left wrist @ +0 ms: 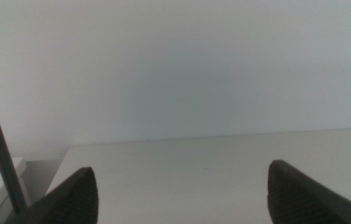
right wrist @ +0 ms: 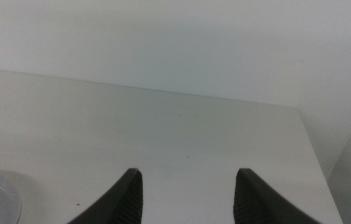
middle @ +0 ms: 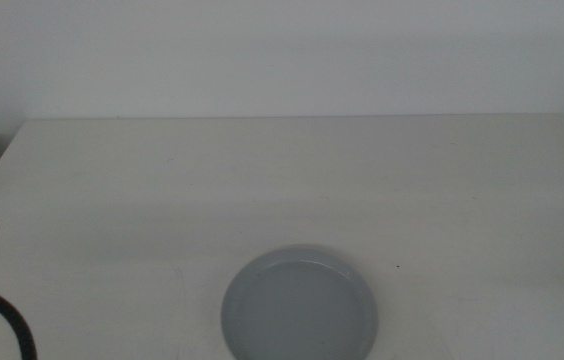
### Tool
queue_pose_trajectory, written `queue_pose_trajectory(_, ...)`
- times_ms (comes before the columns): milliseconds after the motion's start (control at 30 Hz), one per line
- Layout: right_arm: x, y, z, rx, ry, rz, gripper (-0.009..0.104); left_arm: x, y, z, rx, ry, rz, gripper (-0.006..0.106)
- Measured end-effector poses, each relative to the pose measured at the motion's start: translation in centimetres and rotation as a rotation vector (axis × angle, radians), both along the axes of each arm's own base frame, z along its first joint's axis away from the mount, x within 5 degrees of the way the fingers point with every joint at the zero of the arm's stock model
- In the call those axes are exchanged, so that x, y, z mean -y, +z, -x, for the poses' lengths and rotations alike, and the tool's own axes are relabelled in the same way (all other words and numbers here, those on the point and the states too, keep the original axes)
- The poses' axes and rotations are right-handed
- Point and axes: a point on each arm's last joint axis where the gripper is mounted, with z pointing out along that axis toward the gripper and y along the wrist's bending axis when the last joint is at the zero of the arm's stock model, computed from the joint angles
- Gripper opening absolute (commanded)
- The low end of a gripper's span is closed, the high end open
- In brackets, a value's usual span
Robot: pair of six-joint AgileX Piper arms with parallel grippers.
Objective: Stack the three bowls on top of each other.
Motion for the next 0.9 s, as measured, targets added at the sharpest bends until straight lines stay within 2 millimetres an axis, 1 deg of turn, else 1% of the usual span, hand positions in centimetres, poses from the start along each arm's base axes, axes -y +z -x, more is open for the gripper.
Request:
queue_pose_trajectory(100, 0.0, -0.2, 0.0, -0.004, 0.0, 0.0, 0.039, 0.0, -0.3, 0.0, -0.002, 0.003, 0.001, 0.105)
queue_pose_trajectory(233, 0.1, -1.4, 0.5, 0.0, -0.001, 0.0, 0.039, 0.0, -1.7, 0.4, -0.019, 0.002, 0.0, 0.105)
queue_pose_trajectory(433, 0.2, -4.6, 2.0, 0.047, -0.003, -0.004, 0.039, 0.0, -4.3, 2.0, -0.011, -0.009, 0.0, 0.105)
queue_pose_trajectory(533, 0.2, -6.5, 2.3, 0.039, -0.003, -0.004, 0.039, 0.0, -5.8, 2.6, -0.013, -0.014, 0.0, 0.105)
queue_pose_trajectory(667, 0.2, -8.9, 2.1, -0.024, -0.003, 0.002, 0.039, 0.0, -7.6, 3.1, -0.017, -0.02, 0.0, 0.105)
queue_pose_trajectory(767, 0.2, -10.2, 2.0, -0.062, -0.002, 0.006, 0.039, 0.1, -7.8, 3.3, -0.017, -0.027, 0.0, 0.105)
queue_pose_trajectory(900, 0.2, -10.3, 2.0, -0.068, -0.002, 0.004, 0.039, 0.1, -7.9, 3.4, -0.024, -0.032, -0.001, 0.105)
